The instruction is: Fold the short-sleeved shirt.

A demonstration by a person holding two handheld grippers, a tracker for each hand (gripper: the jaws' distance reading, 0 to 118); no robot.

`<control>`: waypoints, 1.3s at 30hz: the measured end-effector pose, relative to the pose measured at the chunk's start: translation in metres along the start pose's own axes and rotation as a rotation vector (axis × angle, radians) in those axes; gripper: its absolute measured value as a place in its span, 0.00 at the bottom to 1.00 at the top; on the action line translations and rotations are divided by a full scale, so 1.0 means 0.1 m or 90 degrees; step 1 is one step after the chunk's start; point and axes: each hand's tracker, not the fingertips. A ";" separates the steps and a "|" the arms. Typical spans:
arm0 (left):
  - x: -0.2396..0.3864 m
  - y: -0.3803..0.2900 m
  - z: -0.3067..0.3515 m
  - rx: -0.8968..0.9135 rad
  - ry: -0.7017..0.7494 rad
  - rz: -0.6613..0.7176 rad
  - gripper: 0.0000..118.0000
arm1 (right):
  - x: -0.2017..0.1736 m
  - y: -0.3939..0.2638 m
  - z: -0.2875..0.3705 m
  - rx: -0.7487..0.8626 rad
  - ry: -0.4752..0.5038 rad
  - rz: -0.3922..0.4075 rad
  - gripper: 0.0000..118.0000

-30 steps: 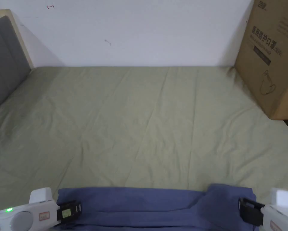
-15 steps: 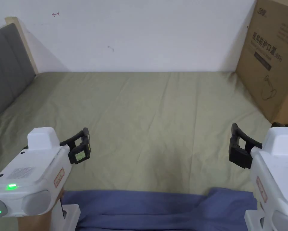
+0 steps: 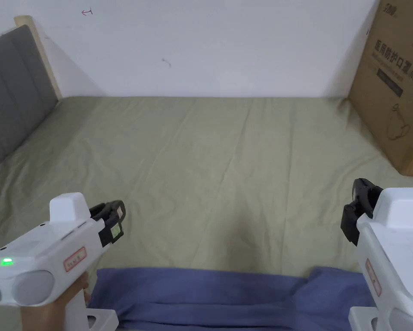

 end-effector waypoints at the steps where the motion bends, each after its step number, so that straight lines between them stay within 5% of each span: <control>1: -0.12 0.02 -0.09 -0.036 -0.025 0.034 0.00 | -0.01 -0.01 -0.01 -0.004 0.000 0.005 0.00; 9: -1.32 -0.16 -0.56 -0.209 -0.100 0.245 0.00 | -0.10 -0.09 -0.20 -0.038 0.006 0.028 0.00; 13: -1.65 -0.30 -0.67 -0.257 -0.070 0.214 0.02 | -0.13 -0.13 -0.29 -0.052 0.007 0.035 0.00; 15: -1.79 -0.39 -0.77 -0.293 -0.076 0.239 0.16 | -0.14 -0.16 -0.34 -0.061 0.005 0.039 0.00; 17: -1.86 -0.53 -0.84 -0.332 -0.094 0.298 0.54 | -0.15 -0.19 -0.38 -0.067 0.003 0.039 0.00; 19: -1.93 -0.65 -0.92 -0.346 -0.082 0.298 0.68 | -0.17 -0.21 -0.40 -0.074 0.002 0.039 0.00; 32: -2.01 -1.18 -1.23 -0.395 -0.108 0.294 0.67 | -0.25 -0.28 -0.49 -0.114 0.008 0.063 0.00; 34: -1.90 -1.17 -1.21 -0.384 -0.110 0.300 0.55 | -0.24 -0.28 -0.49 -0.116 0.005 0.064 0.00; 35: -1.87 -1.20 -1.24 -0.386 -0.109 0.299 0.38 | -0.23 -0.29 -0.49 -0.117 0.005 0.065 0.00; 39: -1.84 -1.23 -1.27 -0.394 -0.080 0.241 0.17 | -0.16 -0.28 -0.47 -0.119 0.001 0.064 0.00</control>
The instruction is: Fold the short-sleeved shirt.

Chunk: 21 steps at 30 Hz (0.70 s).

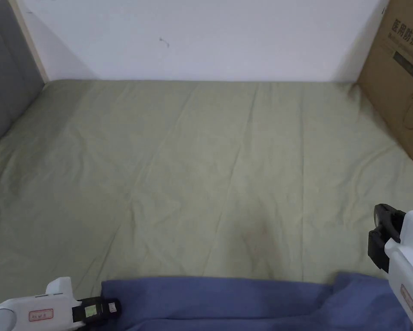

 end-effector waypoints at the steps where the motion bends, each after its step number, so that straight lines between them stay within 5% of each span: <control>1: 0.01 0.00 0.02 0.003 0.009 -0.001 0.14 | 0.02 0.00 0.01 0.002 -0.002 -0.002 0.00; 15: 0.59 0.04 0.79 0.065 0.098 -0.062 0.07 | 0.16 0.03 0.11 0.025 -0.004 -0.033 0.00; 21: 0.26 0.28 1.30 0.147 0.132 0.037 0.02 | 0.23 0.01 0.15 0.034 -0.002 -0.048 0.00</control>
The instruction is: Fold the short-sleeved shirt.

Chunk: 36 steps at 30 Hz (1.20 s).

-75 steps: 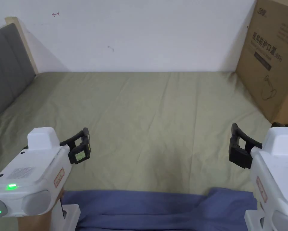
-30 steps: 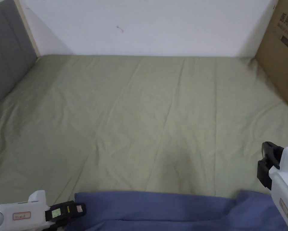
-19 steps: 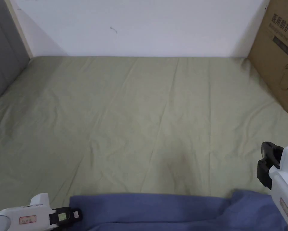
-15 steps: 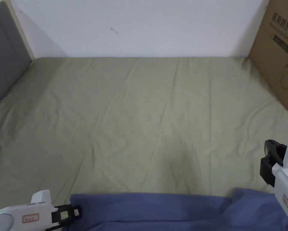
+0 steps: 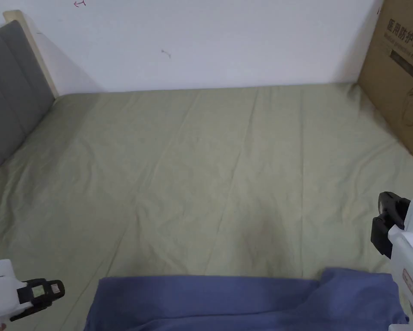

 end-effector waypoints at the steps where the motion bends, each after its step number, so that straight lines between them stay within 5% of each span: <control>1: -0.08 0.05 -0.02 -0.004 -0.020 0.010 0.02 | 0.00 0.00 0.00 0.000 -0.001 -0.001 0.00; 9: 0.24 -0.22 -0.31 -0.049 -0.046 -0.042 0.08 | 0.04 -0.03 0.06 -0.004 -0.002 -0.007 0.00; 10: 0.24 -0.24 -0.35 -0.050 -0.040 -0.045 0.21 | 0.04 -0.03 0.07 -0.004 -0.004 -0.006 0.00; 12: 0.22 -0.25 -0.43 -0.053 -0.037 -0.043 0.72 | 0.05 -0.04 0.08 -0.007 -0.007 -0.005 0.00; 14: 0.16 -0.25 -0.51 -0.079 -0.045 -0.031 0.96 | 0.05 -0.05 0.08 -0.012 -0.014 -0.001 0.00; 17: 0.12 -0.27 -0.57 -0.101 -0.068 -0.029 0.92 | 0.04 -0.08 0.05 -0.019 -0.018 -0.001 0.00; 20: 0.06 -0.33 -0.70 -0.124 -0.081 -0.042 0.68 | -0.01 -0.08 0.03 -0.026 -0.020 0.001 0.00; 24: 0.01 -0.45 -0.82 -0.136 -0.086 -0.048 0.60 | -0.11 -0.08 0.00 -0.036 -0.014 0.012 0.00; 27: -0.16 -0.51 -1.07 -0.153 -0.112 -0.033 0.28 | -0.18 -0.08 -0.04 -0.045 -0.011 0.023 0.00; 29: -0.16 -0.56 -1.14 -0.160 -0.102 -0.030 0.15 | -0.21 -0.09 -0.07 -0.049 -0.007 0.025 0.00; 33: -0.20 -0.61 -1.16 -0.138 -0.104 -0.001 0.09 | -0.26 -0.07 -0.10 -0.053 0.000 0.030 0.00; 36: -0.01 -0.66 -0.98 -0.108 -0.080 -0.074 0.07 | -0.26 -0.06 -0.12 -0.051 0.005 0.030 0.00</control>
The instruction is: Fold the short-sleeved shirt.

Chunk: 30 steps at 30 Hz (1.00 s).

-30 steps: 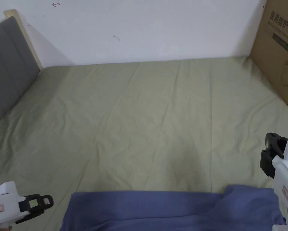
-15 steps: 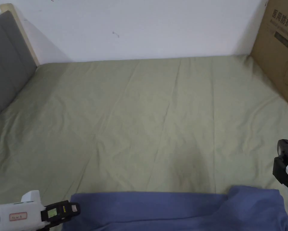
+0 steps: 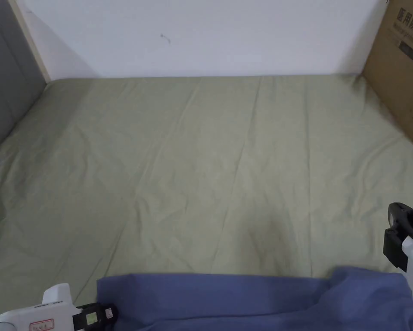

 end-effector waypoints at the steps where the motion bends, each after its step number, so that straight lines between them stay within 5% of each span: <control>1: 0.14 -0.06 0.07 0.002 0.011 -0.009 0.06 | 0.00 0.01 -0.01 0.000 0.001 0.000 0.00; 18: 0.25 0.38 0.98 0.053 0.092 -0.044 0.04 | 0.13 0.04 0.08 0.022 0.013 -0.023 0.00; 25: 0.92 0.18 0.89 0.027 0.100 -0.078 0.04 | 0.23 0.06 0.18 0.039 0.021 -0.036 0.00; 30: 1.63 -0.05 0.60 -0.003 0.024 -0.101 0.04 | 0.38 0.05 0.26 0.049 0.021 -0.041 0.00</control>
